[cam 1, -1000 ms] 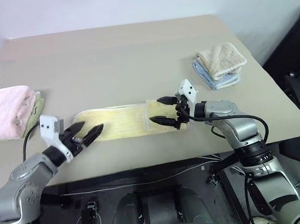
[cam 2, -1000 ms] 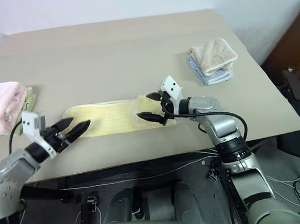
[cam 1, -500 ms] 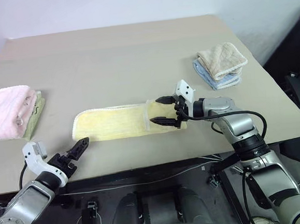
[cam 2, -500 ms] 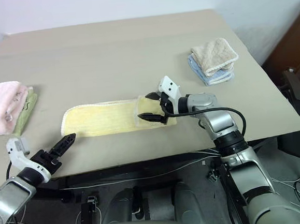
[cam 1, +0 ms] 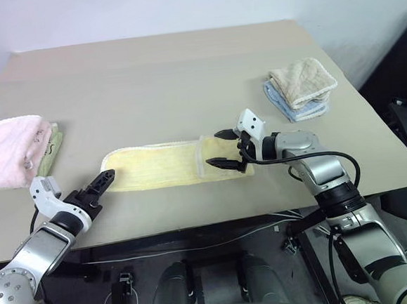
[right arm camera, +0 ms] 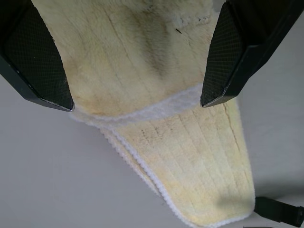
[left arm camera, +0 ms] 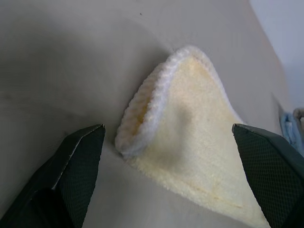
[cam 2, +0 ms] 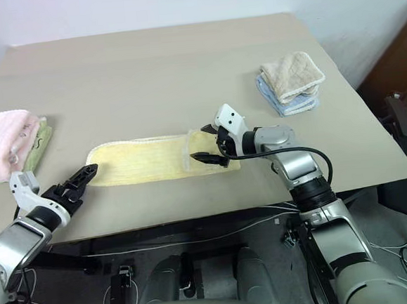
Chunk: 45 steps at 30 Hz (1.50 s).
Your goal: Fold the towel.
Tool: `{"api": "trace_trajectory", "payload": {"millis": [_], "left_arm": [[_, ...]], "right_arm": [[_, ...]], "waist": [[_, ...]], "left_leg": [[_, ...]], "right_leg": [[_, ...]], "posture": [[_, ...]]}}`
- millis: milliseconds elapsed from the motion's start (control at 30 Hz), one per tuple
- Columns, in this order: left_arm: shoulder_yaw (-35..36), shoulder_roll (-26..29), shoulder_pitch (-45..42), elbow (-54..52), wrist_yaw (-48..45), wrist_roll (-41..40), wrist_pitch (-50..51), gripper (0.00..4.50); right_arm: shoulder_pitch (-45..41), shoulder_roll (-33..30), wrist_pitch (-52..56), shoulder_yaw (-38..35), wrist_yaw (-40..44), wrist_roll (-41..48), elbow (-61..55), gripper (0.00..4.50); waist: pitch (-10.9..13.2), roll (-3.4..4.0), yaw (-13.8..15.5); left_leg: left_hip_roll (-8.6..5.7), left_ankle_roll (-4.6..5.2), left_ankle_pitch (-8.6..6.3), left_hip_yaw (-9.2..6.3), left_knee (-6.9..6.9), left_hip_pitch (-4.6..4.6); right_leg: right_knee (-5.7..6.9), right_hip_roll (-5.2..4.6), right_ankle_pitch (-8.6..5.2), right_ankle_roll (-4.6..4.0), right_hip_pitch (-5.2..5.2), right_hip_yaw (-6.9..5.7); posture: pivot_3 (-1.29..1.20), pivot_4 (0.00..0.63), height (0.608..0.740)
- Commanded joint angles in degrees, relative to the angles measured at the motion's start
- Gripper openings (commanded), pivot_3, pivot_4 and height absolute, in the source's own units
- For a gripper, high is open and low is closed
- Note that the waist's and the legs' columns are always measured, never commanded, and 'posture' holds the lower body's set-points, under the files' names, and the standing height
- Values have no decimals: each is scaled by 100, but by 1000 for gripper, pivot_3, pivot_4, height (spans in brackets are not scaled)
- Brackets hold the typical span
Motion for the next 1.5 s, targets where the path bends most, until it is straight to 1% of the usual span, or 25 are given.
{"api": "trace_trajectory", "payload": {"millis": [33,67,200,433,567,700,833,867,900,967,1000,1100,1167,1267,1367,1500], "left_arm": [[-125,83,-49,77,-9,-250,-49,4136],[-128,74,-83,127,16,-322,-73,3935],[-174,110,-209,286,28,-509,-161,2612],[-250,255,-308,477,-257,-426,-199,43],[-295,379,-332,421,-608,-338,-168,13],[-477,606,-398,61,-1184,-382,-62,13],[-836,777,-514,-318,-1498,-491,48,13],[-994,844,-659,-380,-1606,-429,97,13],[-1206,958,-811,-443,-1758,-199,153,13],[-1790,1248,-1083,-500,-2231,593,200,13],[-2007,1250,-1253,-368,-2327,772,237,13],[-2471,1064,-1852,13,-2494,1012,315,13],[-2683,916,-2237,157,-2636,1107,393,13],[-3249,769,-2921,522,-3153,1710,432,13],[-3813,683,-3472,941,-3692,2473,300,13],[-4037,314,-3965,1342,-4112,2857,366,13]], "right_arm": [[90,-128,-62,-109,-66,-45,-302,4500],[126,-152,-73,-102,-88,-77,-318,4500],[187,-178,-51,-100,-144,-105,-360,4500],[194,-203,-46,-78,-186,-157,-342,4500],[176,-201,-32,-94,-196,-169,-339,4500],[162,-205,72,-227,-230,-53,-437,4500],[150,-220,266,-501,-252,186,-520,4500],[147,-256,349,-624,-236,298,-556,4500],[143,-288,414,-744,-226,394,-579,4500],[112,-307,570,-992,-280,591,-570,4500],[77,-291,547,-1087,-390,587,-507,4500],[-54,-314,393,-1280,-793,399,-197,4500],[-146,-336,406,-1483,-1029,428,-77,4500],[-267,-381,587,-1992,-1406,667,7,4500],[-123,-448,618,-2194,-1609,681,-109,4500],[184,-469,773,-2327,-1817,766,-468,4500]], "waist": [[0,0,4],[0,0,3],[0,-1,-12],[0,-1,-17],[0,-1,-16],[0,-1,-11],[0,-1,-7],[0,-1,-11],[1,-1,-6],[0,-1,-3],[0,0,-4],[0,0,-2],[1,-1,-1],[2,-2,21],[2,-2,65],[3,-3,137]], "left_leg": [[0,0,0,2,-3,0],[0,0,0,4,-7,0],[0,0,0,8,-19,-3],[-1,-4,3,15,-71,-6],[-2,-4,3,18,-74,-12],[-2,-4,3,18,-70,-11],[-5,-4,3,18,-71,-11],[-5,-4,2,19,-71,-10],[-5,-4,2,19,-71,-10],[-4,-5,3,17,-69,-10],[-4,-5,3,18,-69,-8],[-5,-4,3,20,-66,-6],[-6,-3,4,21,-62,-8],[-7,1,7,21,-62,-11],[-16,16,15,27,-54,-11],[-13,18,16,39,-48,-8]], "right_leg": [[-1,-2,0,0,0,0],[-2,-3,0,0,-1,0],[-23,-3,0,-1,-3,1],[-79,4,2,-4,-3,1],[-84,3,-2,-11,-6,1],[-81,1,-1,-13,-4,0],[-83,-1,0,-15,-3,0],[-83,-1,0,-15,-1,0],[-83,-1,0,-15,-1,1],[-80,4,0,-14,-1,-2],[-81,6,0,-14,-1,-2],[-81,7,0,-14,4,-2],[-81,9,1,-13,5,-2],[-80,25,1,-11,4,-4],[-80,37,2,-8,9,-5],[-80,50,11,13,14,-5]], "posture": [[0,150,740],[0,150,740],[0,150,740],[0,150,740],[0,150,740],[0,150,740],[0,150,740],[0,150,740],[0,150,740],[0,150,740],[0,150,740],[0,150,740],[0,150,740],[0,150,740],[0,150,740],[0,150,740]]}}
